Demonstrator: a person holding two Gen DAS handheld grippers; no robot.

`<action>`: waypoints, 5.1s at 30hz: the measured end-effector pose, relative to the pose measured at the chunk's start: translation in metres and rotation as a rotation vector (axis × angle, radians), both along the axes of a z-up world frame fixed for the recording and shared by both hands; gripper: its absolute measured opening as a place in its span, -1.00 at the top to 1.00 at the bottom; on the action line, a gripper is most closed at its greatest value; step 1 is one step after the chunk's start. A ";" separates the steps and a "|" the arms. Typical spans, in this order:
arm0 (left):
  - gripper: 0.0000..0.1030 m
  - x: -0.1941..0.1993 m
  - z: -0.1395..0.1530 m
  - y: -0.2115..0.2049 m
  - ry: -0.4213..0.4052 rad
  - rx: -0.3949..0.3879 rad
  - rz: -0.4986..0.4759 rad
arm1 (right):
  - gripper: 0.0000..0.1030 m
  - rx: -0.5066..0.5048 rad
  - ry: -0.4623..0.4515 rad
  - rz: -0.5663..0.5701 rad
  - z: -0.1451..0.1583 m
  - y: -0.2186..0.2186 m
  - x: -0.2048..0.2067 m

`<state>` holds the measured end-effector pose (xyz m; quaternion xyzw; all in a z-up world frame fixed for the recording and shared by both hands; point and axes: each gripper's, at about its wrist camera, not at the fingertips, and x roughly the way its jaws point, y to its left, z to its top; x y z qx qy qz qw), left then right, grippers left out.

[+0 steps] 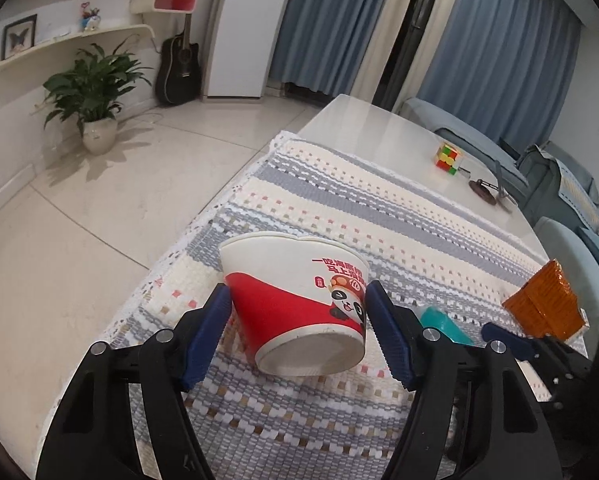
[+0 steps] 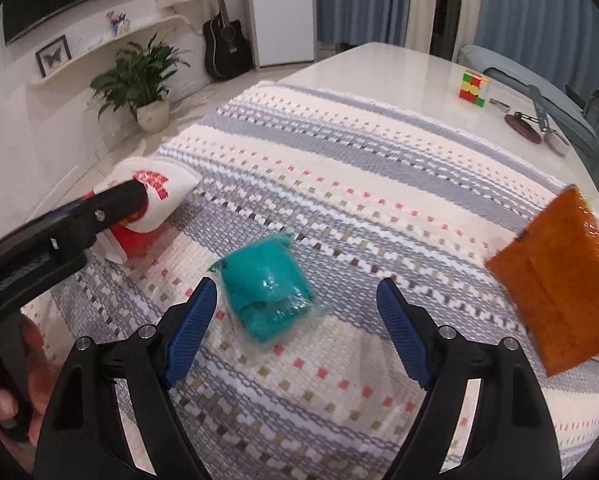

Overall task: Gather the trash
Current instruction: 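Grasp the red-and-white paper bowl with the left tool while the right tool grasps the teal packet, then carry the paper bowl and teal packet to the wastebasket and release both, then move both tools back over the table toward the remaining trash, then grasp the orange panda snack bag with the left tool while the right tool grasps the blue milk carton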

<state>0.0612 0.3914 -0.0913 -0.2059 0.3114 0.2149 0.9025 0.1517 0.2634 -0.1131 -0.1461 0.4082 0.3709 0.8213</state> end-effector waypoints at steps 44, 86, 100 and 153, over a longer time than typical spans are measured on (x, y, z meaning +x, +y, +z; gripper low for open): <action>-0.30 -0.007 0.136 -0.363 -0.253 -0.026 -0.817 | 0.31 0.214 -0.125 -0.812 0.139 -0.511 -0.127; -0.57 0.067 0.039 -0.501 0.046 -0.210 -1.165 | 0.10 0.176 0.119 -1.048 0.026 -0.588 -0.118; -0.61 0.072 0.098 -0.315 -0.183 -0.161 -0.652 | 0.10 0.265 -0.097 -0.809 0.127 -0.459 -0.059; 0.93 0.098 -0.015 -0.095 -0.140 -0.351 -0.403 | -0.08 0.092 -0.047 -0.273 0.065 -0.206 0.049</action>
